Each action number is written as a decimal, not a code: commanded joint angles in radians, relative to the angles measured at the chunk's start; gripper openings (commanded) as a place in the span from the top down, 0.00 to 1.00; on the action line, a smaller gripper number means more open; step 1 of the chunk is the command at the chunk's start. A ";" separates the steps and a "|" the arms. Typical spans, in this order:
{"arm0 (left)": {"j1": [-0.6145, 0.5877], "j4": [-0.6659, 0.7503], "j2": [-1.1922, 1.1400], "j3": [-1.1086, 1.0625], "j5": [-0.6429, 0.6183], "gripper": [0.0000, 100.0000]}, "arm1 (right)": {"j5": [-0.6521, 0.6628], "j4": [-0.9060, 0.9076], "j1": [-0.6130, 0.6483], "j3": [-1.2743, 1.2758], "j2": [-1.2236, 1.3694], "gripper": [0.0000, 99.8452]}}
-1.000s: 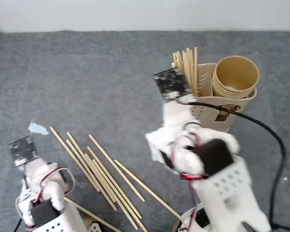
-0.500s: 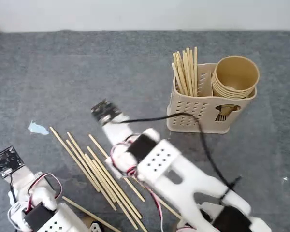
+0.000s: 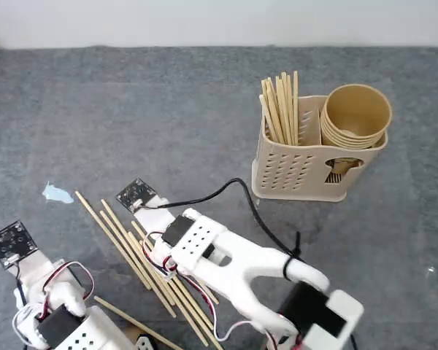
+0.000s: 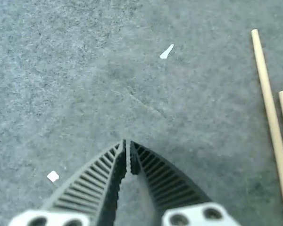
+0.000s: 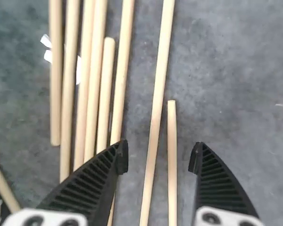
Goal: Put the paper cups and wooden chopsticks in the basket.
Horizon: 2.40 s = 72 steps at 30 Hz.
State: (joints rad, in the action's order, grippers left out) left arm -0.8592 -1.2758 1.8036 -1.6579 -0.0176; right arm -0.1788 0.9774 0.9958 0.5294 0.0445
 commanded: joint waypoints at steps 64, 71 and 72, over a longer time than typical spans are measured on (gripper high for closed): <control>0.000 0.028 0.018 0.002 0.014 0.99 | 0.198 -0.285 -0.642 -0.439 -0.943 0.99; 0.000 0.028 0.018 0.002 0.014 0.99 | 0.199 -0.605 -0.803 -0.230 -0.947 0.99; 0.000 0.028 0.018 0.002 0.014 0.99 | 0.199 -0.645 -0.819 -0.198 -0.947 0.99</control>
State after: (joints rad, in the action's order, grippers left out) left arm -0.8577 -1.2727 1.8036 -1.6579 -0.0115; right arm 0.0084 0.4572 0.2317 0.2793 -0.8869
